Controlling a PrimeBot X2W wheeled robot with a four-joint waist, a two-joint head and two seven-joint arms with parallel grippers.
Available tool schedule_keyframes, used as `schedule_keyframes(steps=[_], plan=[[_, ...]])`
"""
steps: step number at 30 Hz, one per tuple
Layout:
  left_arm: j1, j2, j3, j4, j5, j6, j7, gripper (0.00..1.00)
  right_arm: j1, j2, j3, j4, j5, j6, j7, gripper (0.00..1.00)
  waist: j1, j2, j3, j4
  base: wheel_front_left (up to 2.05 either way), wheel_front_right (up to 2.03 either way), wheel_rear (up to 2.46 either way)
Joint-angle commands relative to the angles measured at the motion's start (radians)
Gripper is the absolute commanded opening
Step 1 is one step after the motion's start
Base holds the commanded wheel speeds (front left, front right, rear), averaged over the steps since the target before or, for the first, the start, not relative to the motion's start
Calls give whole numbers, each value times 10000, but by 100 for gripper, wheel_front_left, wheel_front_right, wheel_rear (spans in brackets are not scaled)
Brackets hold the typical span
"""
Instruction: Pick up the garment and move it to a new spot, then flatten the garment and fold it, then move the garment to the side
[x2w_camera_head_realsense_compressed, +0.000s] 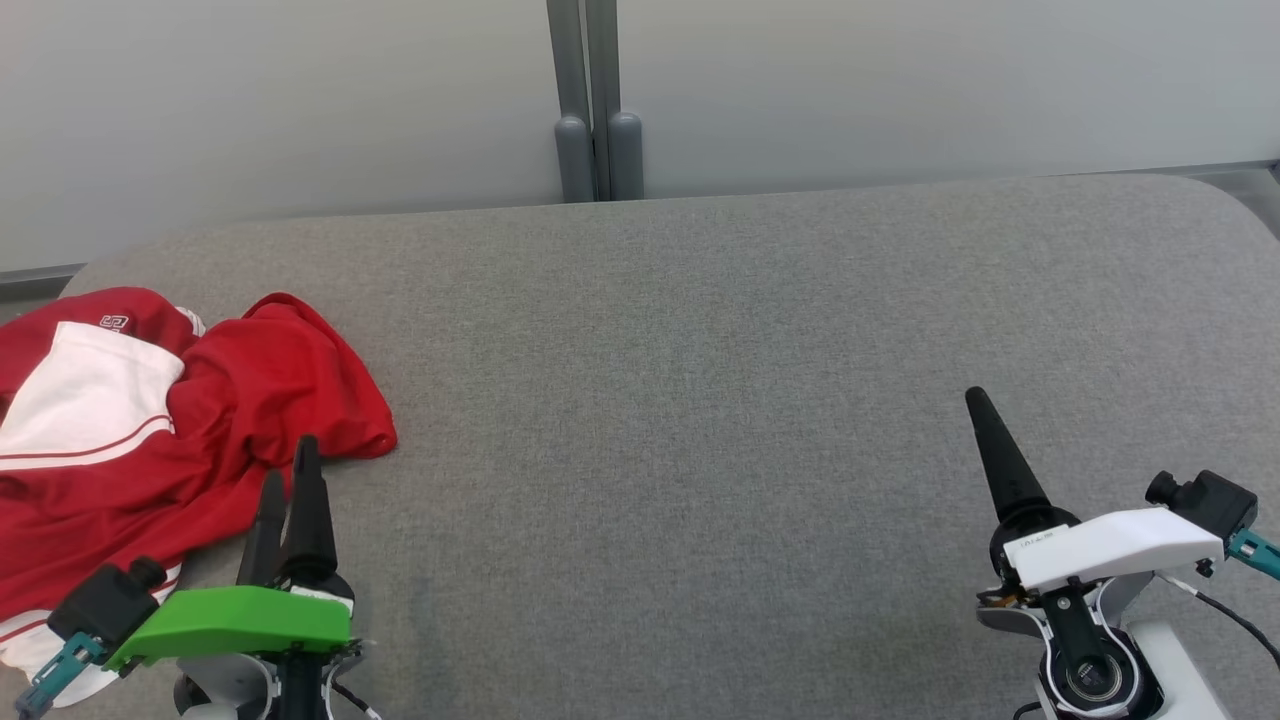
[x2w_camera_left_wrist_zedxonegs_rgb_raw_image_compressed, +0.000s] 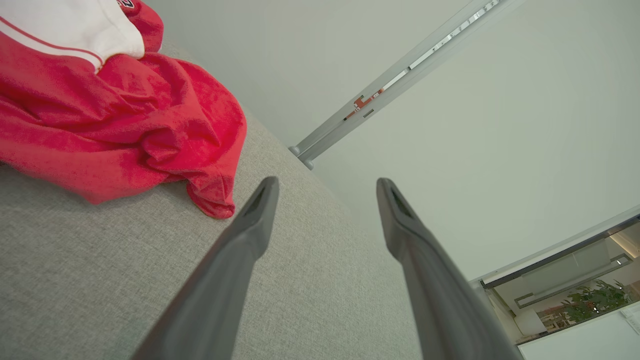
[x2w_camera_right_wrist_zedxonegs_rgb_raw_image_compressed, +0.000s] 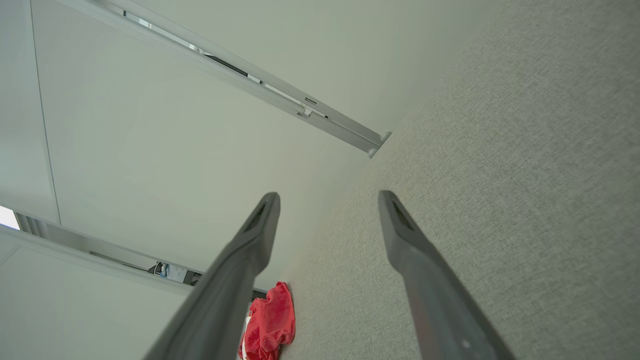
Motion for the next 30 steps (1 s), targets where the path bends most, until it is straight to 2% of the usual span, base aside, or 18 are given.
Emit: schedule_keyframes(steps=[1, 7, 16, 30], plan=[[-110, 71, -96, -176, 571, 57, -114, 100, -251, -118, 79, -138, -386, 4, -111, 100, 0, 0, 1, 4, 0, 0, 0], [-80, 79, -301, -203, 1893, 349, -302, 100, -274, -124, 16, 3, -1598, 4, -305, 100, 0, 0, 7, 13, 0, 0, 0], [-25, 88, -586, -153, 3568, 678, -573, 100, -282, -54, -27, 79, -4316, 4, -571, 100, 0, 0, -9, 53, 0, 0, 0], [-29, 125, -884, -251, 5221, 1032, -944, 100, -236, -26, 135, 44, -6083, 4, -943, 100, 0, 0, 3, 113, 0, 0, 0]])
